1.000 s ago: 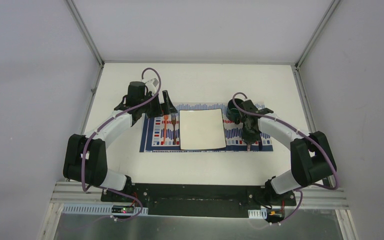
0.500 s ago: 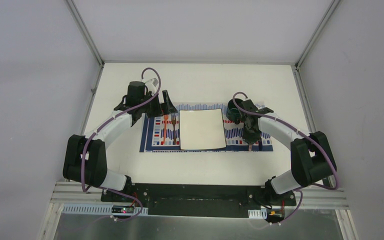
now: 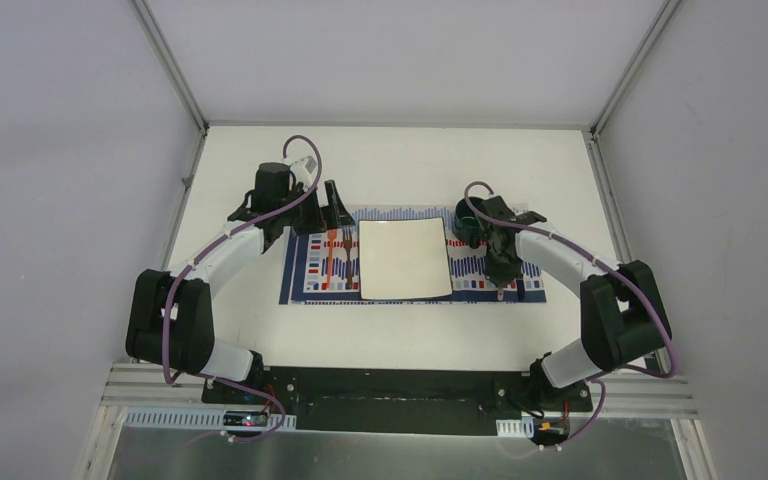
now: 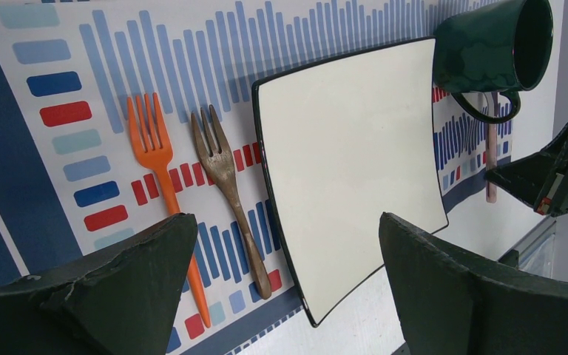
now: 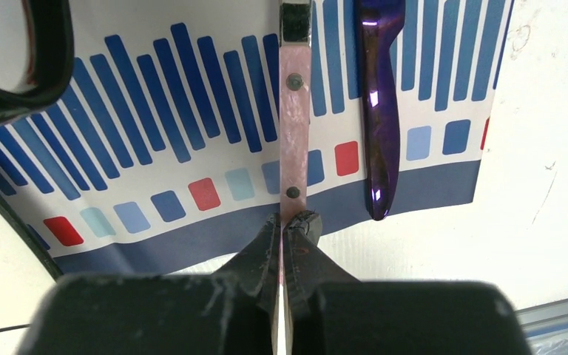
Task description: Set the dinner table for one person
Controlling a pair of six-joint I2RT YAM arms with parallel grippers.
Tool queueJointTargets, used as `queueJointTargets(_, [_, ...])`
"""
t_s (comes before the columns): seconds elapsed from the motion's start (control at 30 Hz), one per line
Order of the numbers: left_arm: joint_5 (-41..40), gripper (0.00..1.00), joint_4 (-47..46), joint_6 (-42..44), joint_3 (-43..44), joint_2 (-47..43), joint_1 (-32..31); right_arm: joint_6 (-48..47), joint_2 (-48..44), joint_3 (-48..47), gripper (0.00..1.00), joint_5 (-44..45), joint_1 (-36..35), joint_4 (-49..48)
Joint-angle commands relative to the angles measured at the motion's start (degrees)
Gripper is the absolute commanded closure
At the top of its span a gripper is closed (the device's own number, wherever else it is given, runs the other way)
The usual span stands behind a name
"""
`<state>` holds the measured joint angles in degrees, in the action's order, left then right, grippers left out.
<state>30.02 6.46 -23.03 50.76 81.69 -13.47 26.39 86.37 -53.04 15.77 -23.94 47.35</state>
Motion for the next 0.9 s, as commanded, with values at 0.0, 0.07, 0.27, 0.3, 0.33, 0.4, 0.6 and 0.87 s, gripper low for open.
queueJointTargets(0.0, [-0.58,0.01,-1.36,0.44,0.76,-2.46,-0.15,-1.57,1.0,-2.6,1.0,-0.35,-0.23,1.24])
queueJointTargets(0.07, [-0.55,0.01,-1.34,0.44,0.91,-2.41,-0.15,-1.89,1.67,-2.73,1.0,-0.91,-0.24,1.24])
queueJointTargets(0.27, [-0.75,0.01,-1.36,0.44,0.87,-2.42,-0.24,-2.32,3.27,-3.12,1.0,-1.93,-0.55,1.56])
queueJointTargets(0.3, [-0.75,0.01,-1.36,0.44,0.91,-2.41,-0.3,-2.36,3.28,-3.19,1.0,-1.92,-0.62,1.7])
queueJointTargets(0.33, [-0.8,0.01,-1.36,0.44,0.92,-2.37,-0.32,-2.38,3.28,-3.21,1.0,-1.68,-0.79,1.7])
queueJointTargets(0.4, [-0.84,0.01,-1.36,0.44,0.92,-2.2,-0.41,-2.26,3.52,-3.43,1.0,-0.92,-1.13,1.97])
queueJointTargets(0.6, [-0.93,0.01,-1.36,0.44,1.0,-2.14,-0.59,-2.24,4.18,-3.7,1.0,-0.26,-1.19,1.98])
queueJointTargets(0.87, [-1.01,0.01,-1.32,0.44,1.0,-2.09,-0.59,-2.27,4.94,-4.05,1.0,0.85,-1.19,2.07])
